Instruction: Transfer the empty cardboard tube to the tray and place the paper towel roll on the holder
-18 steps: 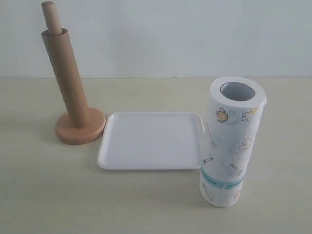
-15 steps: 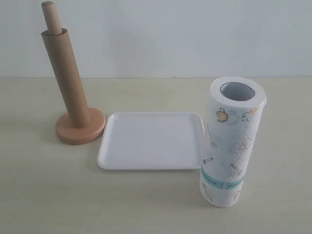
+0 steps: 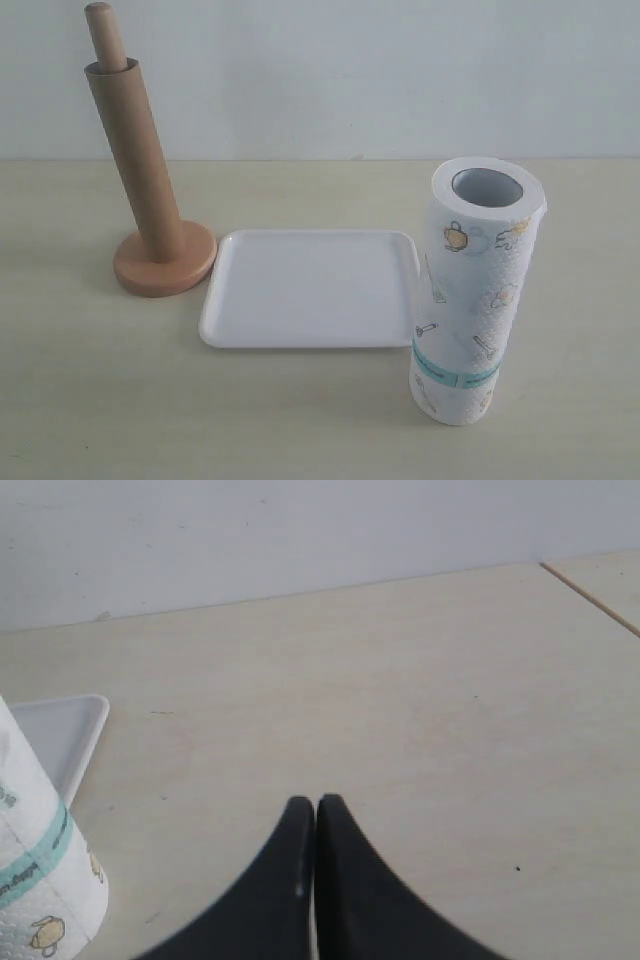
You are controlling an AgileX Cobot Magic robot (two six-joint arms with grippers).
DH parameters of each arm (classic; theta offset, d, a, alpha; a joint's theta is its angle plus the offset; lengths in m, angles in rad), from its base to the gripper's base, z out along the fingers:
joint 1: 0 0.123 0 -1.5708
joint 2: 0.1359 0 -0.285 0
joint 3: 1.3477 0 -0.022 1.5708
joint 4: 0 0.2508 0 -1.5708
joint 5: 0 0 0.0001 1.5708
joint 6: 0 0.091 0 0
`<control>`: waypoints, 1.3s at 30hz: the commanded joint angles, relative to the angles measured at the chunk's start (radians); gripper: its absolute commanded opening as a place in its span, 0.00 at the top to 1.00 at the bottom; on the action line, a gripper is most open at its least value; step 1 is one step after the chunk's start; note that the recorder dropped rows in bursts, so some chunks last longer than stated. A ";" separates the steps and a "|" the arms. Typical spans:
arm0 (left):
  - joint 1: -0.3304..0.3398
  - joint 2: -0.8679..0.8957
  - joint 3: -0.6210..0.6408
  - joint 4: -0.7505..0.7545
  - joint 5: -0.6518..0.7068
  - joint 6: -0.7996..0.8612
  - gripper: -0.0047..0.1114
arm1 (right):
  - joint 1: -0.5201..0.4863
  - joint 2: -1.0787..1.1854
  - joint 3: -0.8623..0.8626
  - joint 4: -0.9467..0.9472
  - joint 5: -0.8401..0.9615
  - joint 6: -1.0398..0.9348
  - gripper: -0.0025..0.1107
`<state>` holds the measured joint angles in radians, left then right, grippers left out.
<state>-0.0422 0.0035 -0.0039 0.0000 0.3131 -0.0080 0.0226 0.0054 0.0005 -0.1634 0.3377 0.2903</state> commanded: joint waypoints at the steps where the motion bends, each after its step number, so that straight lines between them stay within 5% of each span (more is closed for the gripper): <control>1: 0.003 -0.004 0.004 -0.015 0.002 0.002 0.92 | -0.004 -0.005 -0.001 -0.004 -0.007 -0.002 0.98; 21: 0.003 -0.004 0.004 0.038 -0.045 0.008 0.92 | -0.004 -0.005 -0.001 -0.004 -0.007 -0.002 0.98; 32: 0.003 -0.004 -0.282 -0.096 -0.126 0.002 0.92 | -0.004 -0.005 -0.001 -0.004 -0.007 -0.002 0.98; 39: 0.003 -0.004 -0.288 -0.100 -0.391 -0.027 0.92 | -0.004 -0.005 -0.001 -0.004 -0.007 -0.002 0.98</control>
<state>-0.0422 0.0000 -0.2843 -0.0823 0.0500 -0.0060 0.0226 0.0054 0.0005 -0.1634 0.3377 0.2903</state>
